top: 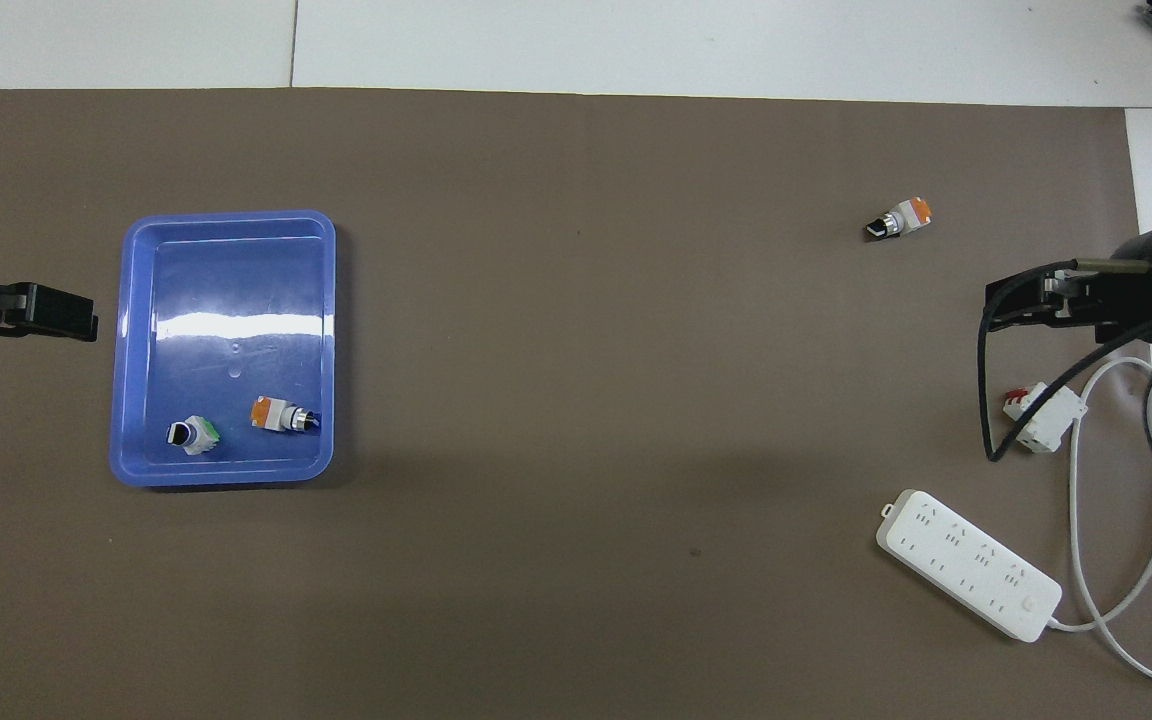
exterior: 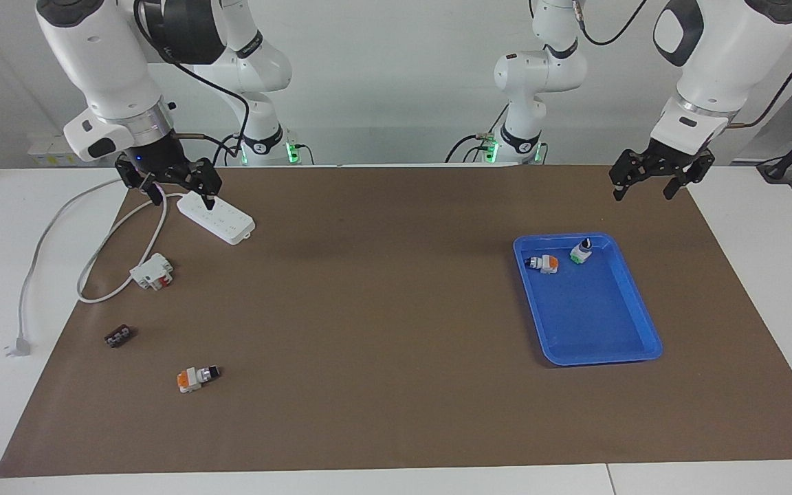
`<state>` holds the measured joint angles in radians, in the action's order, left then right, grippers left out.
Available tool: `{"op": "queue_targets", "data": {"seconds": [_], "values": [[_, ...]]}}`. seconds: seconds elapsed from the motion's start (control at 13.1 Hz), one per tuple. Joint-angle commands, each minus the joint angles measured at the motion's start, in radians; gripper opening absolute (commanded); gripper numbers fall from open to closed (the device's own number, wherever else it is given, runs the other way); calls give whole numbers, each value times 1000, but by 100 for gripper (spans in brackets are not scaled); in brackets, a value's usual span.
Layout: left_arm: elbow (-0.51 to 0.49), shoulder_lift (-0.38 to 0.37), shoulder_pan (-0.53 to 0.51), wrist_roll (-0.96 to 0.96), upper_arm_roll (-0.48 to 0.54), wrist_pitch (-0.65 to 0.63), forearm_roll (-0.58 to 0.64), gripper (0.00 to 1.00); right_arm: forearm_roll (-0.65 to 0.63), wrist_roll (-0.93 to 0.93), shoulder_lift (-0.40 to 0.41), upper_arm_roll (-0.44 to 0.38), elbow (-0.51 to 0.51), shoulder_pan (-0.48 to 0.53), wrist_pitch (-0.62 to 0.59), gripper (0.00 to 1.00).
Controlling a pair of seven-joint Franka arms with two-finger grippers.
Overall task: Turn and place switch with both arms
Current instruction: 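Reach the right gripper toward the small orange-and-white switch on the table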
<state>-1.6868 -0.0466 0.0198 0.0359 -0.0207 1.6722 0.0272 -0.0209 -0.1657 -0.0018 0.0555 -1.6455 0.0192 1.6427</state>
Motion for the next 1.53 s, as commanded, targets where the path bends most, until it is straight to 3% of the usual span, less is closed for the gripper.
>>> {"op": "queue_targets", "data": {"seconds": [0.0,0.69,1.0,1.46], "values": [[-42,-33,-4,12,1,26,-10,100,9,14,-18,9,-22,18,14,100],[-40,-38,-1,7,1,14,-10,100,-4,103,15,9,-19,41,80,97],[-40,-38,-6,7,1,15,-10,100,-39,106,133,9,61,59,144,96],[-40,-38,-6,7,1,14,-10,100,-68,83,440,11,272,47,281,95]]}}
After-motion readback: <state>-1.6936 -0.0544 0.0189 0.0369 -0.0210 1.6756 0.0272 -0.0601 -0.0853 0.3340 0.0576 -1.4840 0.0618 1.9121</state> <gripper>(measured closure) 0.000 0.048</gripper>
